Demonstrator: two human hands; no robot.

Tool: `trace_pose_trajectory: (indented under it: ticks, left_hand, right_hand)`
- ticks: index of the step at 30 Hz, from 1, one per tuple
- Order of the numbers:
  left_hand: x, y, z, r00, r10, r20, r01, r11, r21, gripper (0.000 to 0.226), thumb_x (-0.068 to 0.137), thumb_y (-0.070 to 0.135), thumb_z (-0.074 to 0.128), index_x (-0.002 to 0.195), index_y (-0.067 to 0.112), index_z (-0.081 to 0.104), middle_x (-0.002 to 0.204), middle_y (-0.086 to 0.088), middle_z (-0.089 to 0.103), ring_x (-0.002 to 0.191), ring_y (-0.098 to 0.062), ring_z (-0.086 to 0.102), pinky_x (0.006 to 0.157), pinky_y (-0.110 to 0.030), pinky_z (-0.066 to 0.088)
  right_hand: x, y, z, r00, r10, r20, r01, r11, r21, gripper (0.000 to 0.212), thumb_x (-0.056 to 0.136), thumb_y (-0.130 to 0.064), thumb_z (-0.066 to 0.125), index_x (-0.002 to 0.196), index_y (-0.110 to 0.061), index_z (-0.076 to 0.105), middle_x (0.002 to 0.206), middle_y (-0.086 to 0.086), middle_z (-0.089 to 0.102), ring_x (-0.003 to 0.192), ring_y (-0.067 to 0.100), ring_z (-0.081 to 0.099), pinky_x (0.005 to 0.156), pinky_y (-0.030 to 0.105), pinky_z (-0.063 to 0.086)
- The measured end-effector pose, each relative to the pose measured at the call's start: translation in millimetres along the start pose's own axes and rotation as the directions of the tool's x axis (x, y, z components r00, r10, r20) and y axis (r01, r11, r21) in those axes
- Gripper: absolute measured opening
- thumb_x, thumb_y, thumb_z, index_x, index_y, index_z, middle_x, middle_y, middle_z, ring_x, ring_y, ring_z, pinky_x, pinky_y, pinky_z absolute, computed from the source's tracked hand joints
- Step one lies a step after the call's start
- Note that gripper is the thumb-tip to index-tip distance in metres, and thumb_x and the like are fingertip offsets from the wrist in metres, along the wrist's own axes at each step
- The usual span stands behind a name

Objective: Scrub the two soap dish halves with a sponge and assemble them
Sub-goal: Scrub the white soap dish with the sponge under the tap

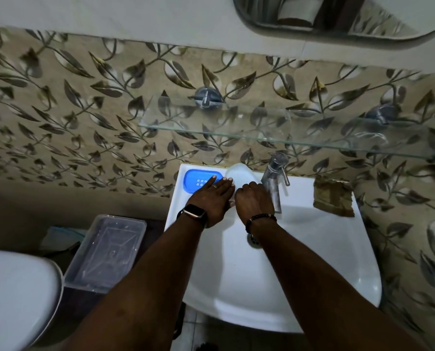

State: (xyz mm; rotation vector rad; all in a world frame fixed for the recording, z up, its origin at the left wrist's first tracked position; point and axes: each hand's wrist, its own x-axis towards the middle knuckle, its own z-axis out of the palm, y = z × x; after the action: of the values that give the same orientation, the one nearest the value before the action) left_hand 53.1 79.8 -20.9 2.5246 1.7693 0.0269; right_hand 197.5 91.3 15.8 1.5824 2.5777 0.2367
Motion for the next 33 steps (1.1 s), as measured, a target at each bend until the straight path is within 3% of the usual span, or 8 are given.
trace_pose_trajectory:
  ticks: [4,7,14,21,24,27,30,33]
  left_hand:
    - [-3.3,-2.2,2.2,1.000,0.004,-0.025,-0.004,1.000,-0.006,0.063,0.105,0.047,0.026,0.157,0.012,0.018,0.166,-0.006,0.015,0.154,-0.018,0.009,0.118,-0.032,-0.014]
    - [-11.1,-1.0,-0.9,0.995,0.018,-0.097,-0.021,1.000,-0.023,0.062,0.105,0.045,0.031,0.156,0.011,0.022,0.165,-0.007,0.018,0.153,-0.020,0.013,0.119,-0.033,-0.009]
    - [-49.7,9.7,-16.2,0.951,0.061,-0.303,-0.076,0.996,-0.038,0.053,0.103,0.034,0.046,0.149,0.007,0.041,0.158,-0.011,0.036,0.147,-0.028,0.033,0.123,-0.044,0.020]
    - [-96.7,32.3,-23.0,0.917,0.019,-0.398,-0.048,0.997,-0.063,0.051,0.103,0.031,0.049,0.149,0.009,0.043,0.157,-0.010,0.039,0.143,-0.030,0.041,0.116,-0.044,0.036]
    - [-106.1,47.3,-30.6,0.917,-0.013,-0.399,-0.018,0.997,-0.073,0.052,0.102,0.025,0.051,0.151,0.011,0.040,0.157,-0.010,0.039,0.141,-0.030,0.043,0.114,-0.042,0.038]
    - [-107.0,63.0,-41.8,0.922,-0.027,-0.385,-0.009,0.996,-0.091,0.053,0.102,0.023,0.051,0.152,0.011,0.038,0.158,-0.010,0.037,0.142,-0.030,0.041,0.114,-0.044,0.039]
    - [-101.8,80.1,-55.2,0.928,-0.051,-0.369,0.006,0.992,-0.124,0.051,0.104,0.024,0.046,0.153,0.012,0.036,0.159,-0.008,0.035,0.145,-0.029,0.037,0.112,-0.047,0.039]
    - [-94.6,95.8,-70.2,0.920,-0.063,-0.388,0.012,0.991,-0.131,0.050,0.104,0.026,0.046,0.152,0.012,0.038,0.158,-0.009,0.036,0.144,-0.029,0.038,0.112,-0.045,0.040]
  right_hand:
    - [-5.3,-1.2,-5.8,0.998,0.004,-0.063,-0.005,1.000,-0.022,0.020,0.084,-0.009,0.054,0.086,-0.015,0.073,0.084,0.005,0.072,0.090,0.027,0.066,0.086,0.037,0.050]
    - [-9.3,-0.3,-7.6,0.996,-0.036,-0.080,0.035,0.999,-0.015,0.023,0.088,-0.006,0.047,0.093,-0.011,0.069,0.092,0.009,0.069,0.098,0.030,0.062,0.091,0.040,0.045]
    - [-41.2,-0.2,-26.5,0.987,-0.061,-0.151,0.070,0.996,0.056,0.025,0.089,-0.005,0.041,0.098,-0.010,0.064,0.098,0.010,0.066,0.103,0.032,0.058,0.095,0.042,0.042]
    - [-90.4,-5.7,-41.9,0.981,0.000,-0.192,0.064,0.941,0.332,0.008,0.088,-0.012,0.058,0.087,-0.012,0.065,0.090,0.009,0.068,0.094,0.031,0.060,0.079,0.039,0.043]
    - [-104.8,-1.4,-50.2,0.988,0.114,-0.107,-0.034,0.822,0.568,0.017,0.090,-0.020,0.062,0.074,-0.017,0.061,0.085,0.009,0.070,0.089,0.029,0.061,0.070,0.034,0.041]
    - [-111.3,8.2,-58.3,0.968,0.246,0.039,-0.183,0.595,0.782,0.030,0.087,-0.023,0.069,0.061,-0.018,0.054,0.067,0.004,0.066,0.071,0.021,0.056,0.065,0.026,0.038]
    - [-116.4,24.8,-67.2,0.949,0.294,0.118,-0.226,0.370,0.901,0.012,0.086,-0.024,0.074,0.082,-0.012,0.073,0.080,0.002,0.070,0.078,0.015,0.060,0.073,0.022,0.043]
    - [-121.2,42.1,-74.2,0.938,0.302,0.167,-0.234,0.199,0.952,0.016,0.086,-0.022,0.074,0.089,-0.006,0.073,0.083,0.002,0.069,0.082,0.016,0.063,0.081,0.026,0.049]
